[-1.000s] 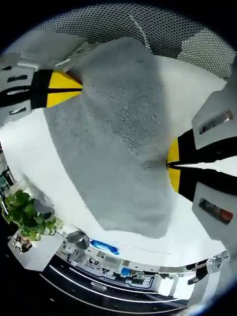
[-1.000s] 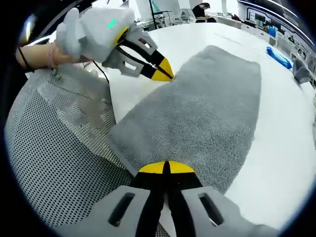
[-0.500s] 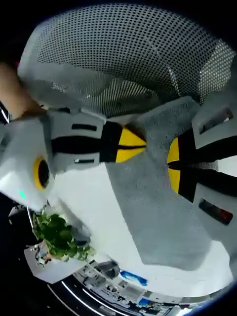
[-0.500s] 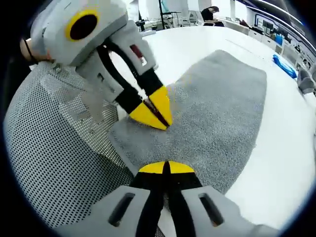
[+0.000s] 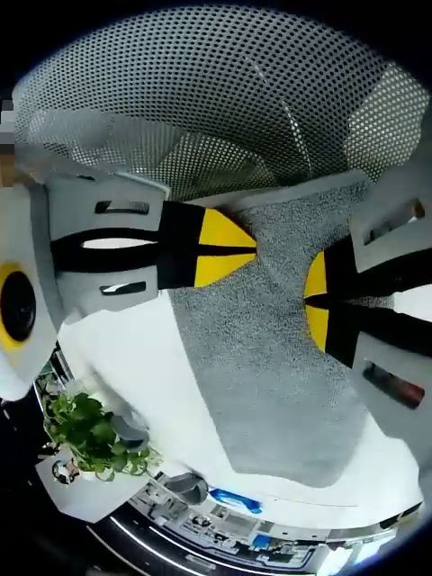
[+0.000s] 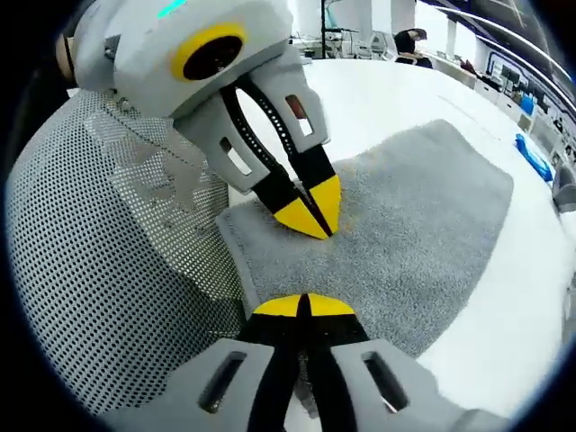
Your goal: Fold the towel on the table until its edges align and the towel forms a compact rectangular stack.
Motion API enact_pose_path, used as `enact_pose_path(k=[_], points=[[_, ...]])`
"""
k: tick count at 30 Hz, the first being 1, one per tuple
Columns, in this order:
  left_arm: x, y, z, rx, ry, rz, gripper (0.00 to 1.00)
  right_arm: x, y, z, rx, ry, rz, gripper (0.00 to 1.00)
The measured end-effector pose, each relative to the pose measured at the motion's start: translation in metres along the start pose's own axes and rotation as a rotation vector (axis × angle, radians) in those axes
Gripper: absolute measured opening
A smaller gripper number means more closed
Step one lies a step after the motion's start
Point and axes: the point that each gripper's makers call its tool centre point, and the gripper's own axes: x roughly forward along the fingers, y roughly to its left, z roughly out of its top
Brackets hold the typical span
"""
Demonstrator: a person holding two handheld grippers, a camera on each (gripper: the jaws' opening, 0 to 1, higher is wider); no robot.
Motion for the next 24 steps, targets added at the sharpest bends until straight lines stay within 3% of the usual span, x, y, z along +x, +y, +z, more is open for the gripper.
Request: enact_pose_path(k=[2, 5, 8, 11, 14, 15, 19, 22, 23, 24], points=[[0.0, 0.004, -0.003, 0.002, 0.01, 0.019, 0.01, -0.003, -0.003, 0.009, -0.074, -0.016, -0.014, 0.0], [-0.003, 0.015, -0.014, -0.009, 0.049, 0.065, 0.01, -0.012, -0.014, 0.021, -0.069, -0.078, -0.078, 0.0], [-0.006, 0.024, -0.023, -0.023, 0.075, 0.1, 0.01, -0.017, -0.033, 0.011, -0.068, -0.042, -0.157, 0.0], [-0.008, 0.029, -0.029, -0.042, 0.093, 0.116, 0.01, -0.012, -0.036, -0.019, -0.023, 0.09, -0.155, 0.0], [-0.009, 0.029, -0.029, -0.065, 0.094, 0.117, 0.01, -0.011, -0.035, -0.011, -0.043, 0.041, -0.144, 0.0], [-0.009, 0.028, -0.029, -0.06, 0.098, 0.119, 0.01, -0.011, -0.034, -0.012, -0.005, 0.037, -0.147, 0.0], [-0.008, 0.028, -0.029, -0.039, 0.101, 0.124, 0.01, -0.008, -0.034, -0.012, -0.008, 0.02, -0.143, 0.0], [-0.011, 0.025, -0.021, 0.025, 0.055, 0.084, 0.01, -0.008, -0.034, -0.012, 0.057, -0.01, -0.133, 0.0], [-0.011, 0.025, -0.011, 0.01, -0.009, 0.086, 0.01, -0.008, -0.034, -0.011, 0.077, -0.017, -0.132, 0.0], [-0.012, 0.021, 0.009, -0.034, -0.128, 0.065, 0.02, -0.008, -0.035, -0.011, 0.066, -0.012, -0.128, 0.0]])
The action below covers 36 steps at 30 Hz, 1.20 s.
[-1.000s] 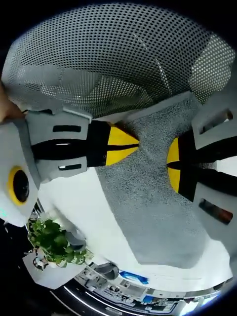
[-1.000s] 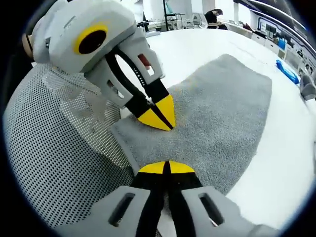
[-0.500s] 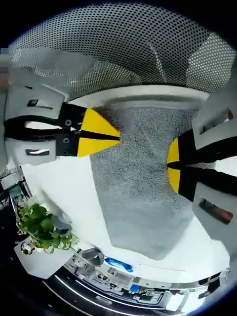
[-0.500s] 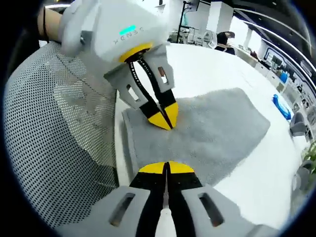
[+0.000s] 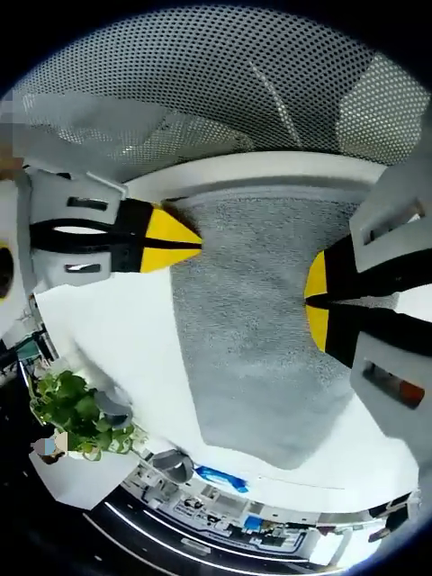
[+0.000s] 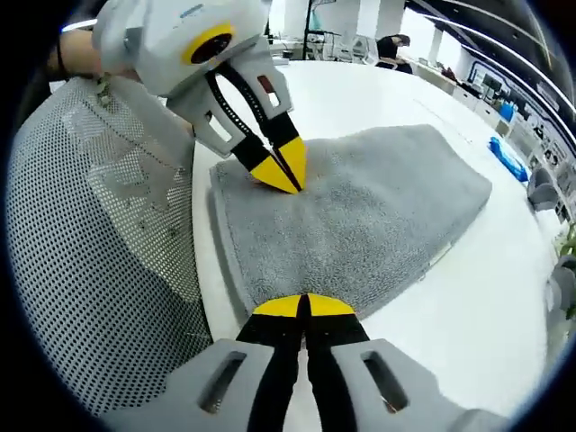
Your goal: Fold the towel on the table until its edges align and the towel forms a compact rectangular stack.
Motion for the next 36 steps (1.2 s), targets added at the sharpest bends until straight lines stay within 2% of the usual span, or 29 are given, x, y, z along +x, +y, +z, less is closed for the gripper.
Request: enact_pose_path(k=[2, 3, 5, 7, 8, 9, 10, 12, 15, 18, 23, 25, 27, 32, 34, 35, 36], points=[[0.001, -0.003, 0.021, -0.046, -0.078, -0.006, 0.06, 0.0, 0.001, 0.0, -0.003, -0.001, 0.002, 0.0], [0.004, -0.006, 0.025, -0.02, -0.082, -0.016, 0.08, 0.001, 0.001, 0.001, -0.005, 0.0, 0.001, 0.0], [0.012, -0.021, 0.023, 0.046, -0.046, -0.069, 0.08, 0.001, 0.002, 0.001, -0.031, 0.013, -0.002, 0.0], [0.02, -0.035, 0.004, 0.079, 0.044, -0.121, 0.07, 0.0, 0.002, 0.002, -0.08, 0.027, 0.0, 0.0], [0.022, -0.036, -0.001, 0.08, 0.056, -0.113, 0.06, -0.001, 0.003, 0.003, -0.079, 0.021, 0.001, 0.0], [0.021, -0.03, 0.007, 0.075, -0.018, -0.095, 0.05, -0.003, 0.003, 0.005, -0.082, 0.018, -0.001, 0.0], [0.021, -0.028, 0.006, 0.003, -0.016, -0.094, 0.05, -0.004, 0.003, 0.007, -0.096, 0.017, -0.003, 0.0], [0.019, -0.023, 0.001, -0.086, -0.005, -0.076, 0.05, -0.005, 0.002, 0.009, -0.126, 0.004, -0.013, 0.0], [0.019, -0.015, -0.003, -0.048, 0.006, -0.044, 0.04, -0.004, 0.004, 0.007, -0.145, 0.016, -0.007, 0.0], [0.018, -0.01, -0.007, -0.03, 0.025, -0.016, 0.04, -0.005, 0.001, 0.008, -0.204, 0.03, -0.04, 0.0], [0.016, 0.001, -0.016, -0.034, 0.065, 0.031, 0.03, -0.008, -0.01, 0.003, -0.17, 0.044, -0.073, 0.0], [0.014, 0.007, -0.022, -0.037, 0.083, 0.053, 0.03, -0.01, -0.017, -0.004, -0.157, 0.068, -0.097, 0.05], [0.013, 0.008, -0.023, -0.068, 0.071, 0.051, 0.03, -0.01, -0.02, -0.008, -0.176, 0.086, -0.113, 0.11], [0.013, 0.009, -0.023, -0.163, 0.04, 0.038, 0.02, -0.003, -0.011, -0.009, -0.201, 0.1, -0.076, 0.11], [0.013, 0.008, -0.022, -0.155, 0.039, 0.038, 0.02, 0.0, 0.0, -0.011, -0.154, 0.098, -0.023, 0.09], [0.013, 0.008, -0.022, -0.149, 0.04, 0.039, 0.02, 0.001, -0.001, -0.008, -0.16, 0.084, -0.011, 0.06], [0.013, 0.007, -0.022, -0.148, 0.043, 0.04, 0.02, 0.002, 0.0, -0.008, -0.11, 0.078, -0.008, 0.03]])
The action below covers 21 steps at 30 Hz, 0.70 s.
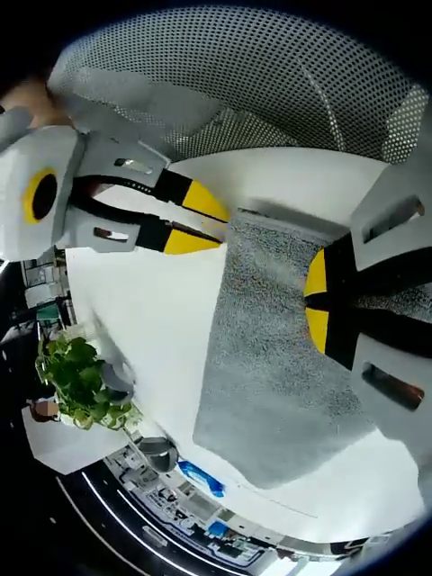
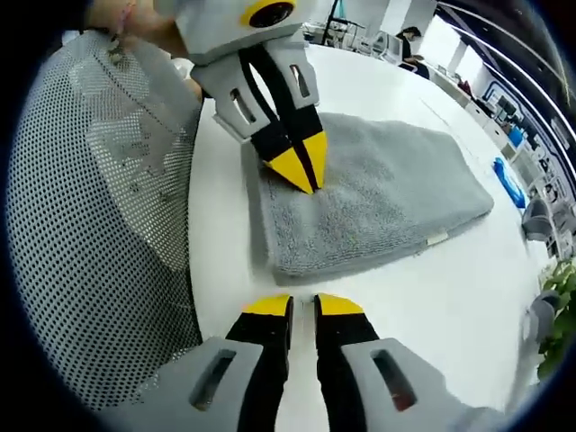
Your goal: Fold the towel on the table until its edges align and the towel forms a compact rectangular stack.
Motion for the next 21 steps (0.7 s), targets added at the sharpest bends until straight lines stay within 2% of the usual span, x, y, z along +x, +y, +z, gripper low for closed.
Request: enact_pose_path(k=[7, 8, 9, 13, 15, 16, 17, 19, 20, 21], points=[[0.0, 0.0, 0.0, -0.003, 0.002, 0.0, 0.02, 0.001, 0.0, 0.004, 0.213, -0.062, 0.051, 0.01], [0.0, 0.0, -0.001, -0.003, 0.002, 0.0, 0.02, 0.001, -0.001, 0.004, 0.219, -0.068, 0.051, 0.0], [0.0, 0.0, 0.0, -0.003, 0.002, 0.0, 0.02, 0.001, 0.005, 0.004, 0.248, -0.071, 0.085, 0.0], [-0.001, -0.001, 0.0, 0.013, 0.003, -0.007, 0.02, 0.005, 0.002, 0.009, 0.301, -0.109, 0.098, 0.0], [-0.004, -0.003, 0.007, 0.038, 0.004, -0.014, 0.01, 0.003, 0.001, 0.009, 0.344, -0.12, 0.111, 0.0], [-0.005, -0.006, 0.013, 0.079, -0.018, -0.027, 0.01, 0.003, 0.001, 0.009, 0.357, -0.125, 0.112, 0.0], [-0.008, -0.015, 0.025, 0.127, -0.061, -0.063, 0.01, 0.002, 0.0, 0.008, 0.363, -0.125, 0.113, 0.0], [-0.013, -0.035, 0.039, 0.193, -0.102, -0.132, 0.05, 0.002, -0.001, 0.008, 0.373, -0.131, 0.113, 0.0], [-0.015, -0.041, 0.044, 0.22, -0.121, -0.145, 0.14, 0.002, -0.001, 0.009, 0.378, -0.135, 0.117, 0.0], [-0.015, -0.051, 0.055, 0.252, -0.181, -0.163, 0.25, 0.002, -0.001, 0.009, 0.379, -0.135, 0.117, 0.0]])
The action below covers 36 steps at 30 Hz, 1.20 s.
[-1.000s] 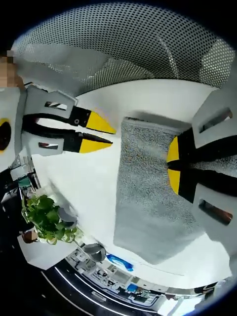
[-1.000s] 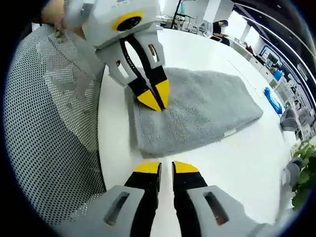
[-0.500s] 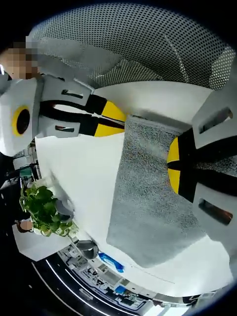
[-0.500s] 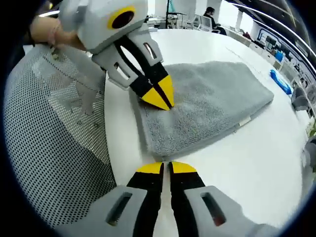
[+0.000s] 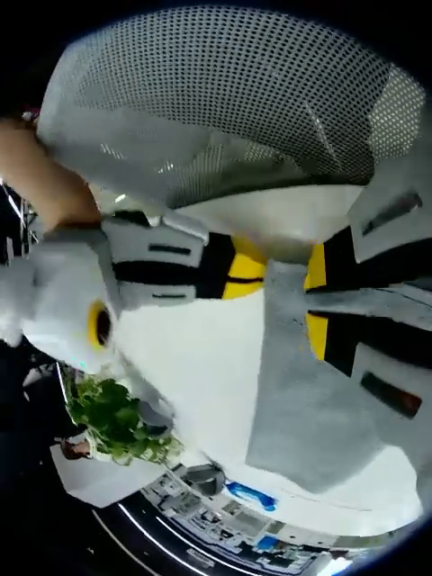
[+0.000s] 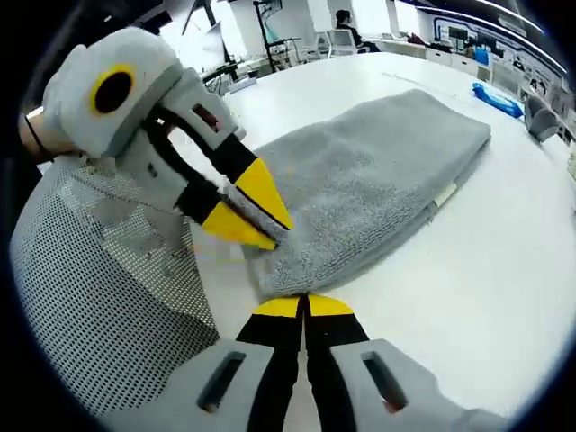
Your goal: Fold the towel on the table until its edges align and the towel forms a compact rectangular stack.
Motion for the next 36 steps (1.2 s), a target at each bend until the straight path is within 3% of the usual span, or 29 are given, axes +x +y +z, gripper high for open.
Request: enact_pose_path(k=[1, 2, 3, 5, 6, 9, 10, 14, 18, 19, 21, 24, 29, 32, 36], points=[[0.002, -0.006, 0.004, -0.019, -0.019, -0.019, 0.35, 0.001, 0.001, 0.001, 0.01, -0.004, 0.004, 0.0], [0.004, -0.013, 0.001, -0.053, 0.007, -0.046, 0.4, 0.001, 0.002, 0.002, 0.015, -0.009, 0.007, 0.0], [0.007, -0.018, -0.007, -0.032, 0.059, -0.087, 0.38, 0.001, 0.003, 0.005, 0.029, -0.024, 0.016, 0.0], [0.01, -0.011, -0.025, -0.022, 0.152, -0.051, 0.21, -0.001, 0.004, 0.011, 0.044, -0.052, 0.023, 0.0], [0.013, -0.009, -0.026, -0.021, 0.139, -0.043, 0.18, -0.002, 0.005, 0.015, 0.048, -0.071, 0.028, 0.0], [0.014, 0.0, -0.033, -0.18, 0.124, -0.009, 0.18, -0.004, 0.008, 0.027, 0.073, -0.131, 0.045, 0.0], [0.014, 0.001, -0.032, -0.192, 0.12, -0.008, 0.18, -0.005, 0.01, 0.031, 0.09, -0.154, 0.058, 0.0], [0.018, 0.003, -0.031, -0.13, 0.124, 0.02, 0.17, -0.008, 0.01, 0.037, 0.106, -0.185, 0.064, 0.0], [0.018, 0.005, -0.034, -0.145, 0.15, 0.029, 0.12, -0.013, 0.003, 0.041, 0.087, -0.204, 0.028, 0.0], [0.017, 0.007, -0.033, -0.157, 0.145, 0.031, 0.08, -0.015, -0.003, 0.039, 0.012, -0.183, -0.018, 0.0], [0.014, 0.01, -0.031, -0.274, 0.124, 0.032, 0.05, -0.016, -0.005, 0.036, -0.114, -0.14, -0.062, 0.0], [0.011, 0.014, -0.033, -0.397, 0.101, 0.031, 0.04, -0.017, 0.001, 0.036, -0.265, -0.107, -0.089, 0.03], [0.004, 0.019, -0.029, -0.422, 0.07, 0.027, 0.04, -0.016, 0.003, 0.037, -0.553, -0.041, -0.171, 0.18], [0.001, 0.022, -0.024, -0.454, 0.048, 0.024, 0.04, -0.01, 0.006, 0.033, -0.71, 0.025, -0.178, 0.21], [-0.003, 0.025, -0.019, -0.487, 0.019, 0.013, 0.04, -0.001, 0.008, 0.041, -0.994, 0.078, -0.22, 0.26]])
